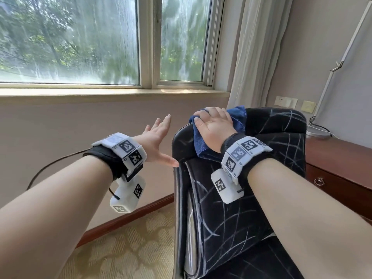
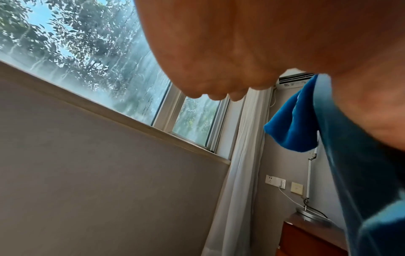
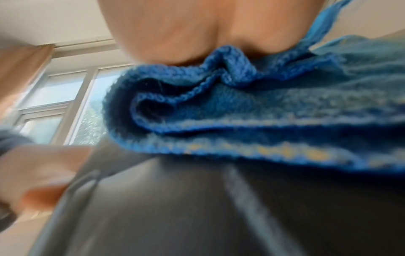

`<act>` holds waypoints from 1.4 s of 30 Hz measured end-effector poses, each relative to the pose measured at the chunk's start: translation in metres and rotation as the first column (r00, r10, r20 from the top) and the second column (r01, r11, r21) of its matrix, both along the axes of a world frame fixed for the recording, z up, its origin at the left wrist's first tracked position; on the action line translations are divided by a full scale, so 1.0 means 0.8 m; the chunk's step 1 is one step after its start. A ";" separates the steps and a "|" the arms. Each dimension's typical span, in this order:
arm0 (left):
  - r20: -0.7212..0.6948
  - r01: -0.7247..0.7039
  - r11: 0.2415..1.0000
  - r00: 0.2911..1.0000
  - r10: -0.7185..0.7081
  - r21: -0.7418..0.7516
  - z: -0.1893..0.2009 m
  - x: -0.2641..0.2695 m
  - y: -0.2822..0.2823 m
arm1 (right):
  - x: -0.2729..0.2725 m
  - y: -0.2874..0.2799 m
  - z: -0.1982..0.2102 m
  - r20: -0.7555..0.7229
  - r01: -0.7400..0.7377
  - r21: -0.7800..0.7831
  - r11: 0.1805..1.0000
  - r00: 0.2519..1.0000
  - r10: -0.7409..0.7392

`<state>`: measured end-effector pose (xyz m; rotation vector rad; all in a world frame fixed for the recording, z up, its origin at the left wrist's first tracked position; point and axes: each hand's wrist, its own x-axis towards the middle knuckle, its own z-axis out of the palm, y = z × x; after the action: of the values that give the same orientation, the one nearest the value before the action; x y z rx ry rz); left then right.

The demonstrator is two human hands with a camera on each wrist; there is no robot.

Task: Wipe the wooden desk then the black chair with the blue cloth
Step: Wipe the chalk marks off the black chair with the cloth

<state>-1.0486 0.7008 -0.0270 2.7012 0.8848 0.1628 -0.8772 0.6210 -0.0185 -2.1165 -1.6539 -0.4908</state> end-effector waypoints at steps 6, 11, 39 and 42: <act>-0.035 0.013 0.991 0.999 -0.009 0.136 -0.003 -0.013 0.010 | -0.055 -0.011 -0.035 0.153 -0.212 0.042 0.976 0.967 0.204; -0.020 -0.032 0.987 0.999 0.036 0.155 0.005 -0.029 0.013 | -0.017 -0.017 -0.018 0.177 -0.240 0.115 0.964 0.960 0.217; -0.039 -0.046 0.998 0.998 0.045 -0.034 0.027 0.010 0.021 | -0.009 -0.015 -0.034 0.231 -0.107 -0.130 0.986 0.964 0.135; -0.048 -0.074 0.996 0.996 0.071 -0.059 0.028 0.010 0.021 | 0.017 -0.017 -0.025 0.240 -0.204 -0.078 0.976 0.946 0.217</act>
<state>-1.0405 0.7174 -0.0044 2.6282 0.9861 0.0884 -0.8639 0.6071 -0.0387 -1.9463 -2.0253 -0.6721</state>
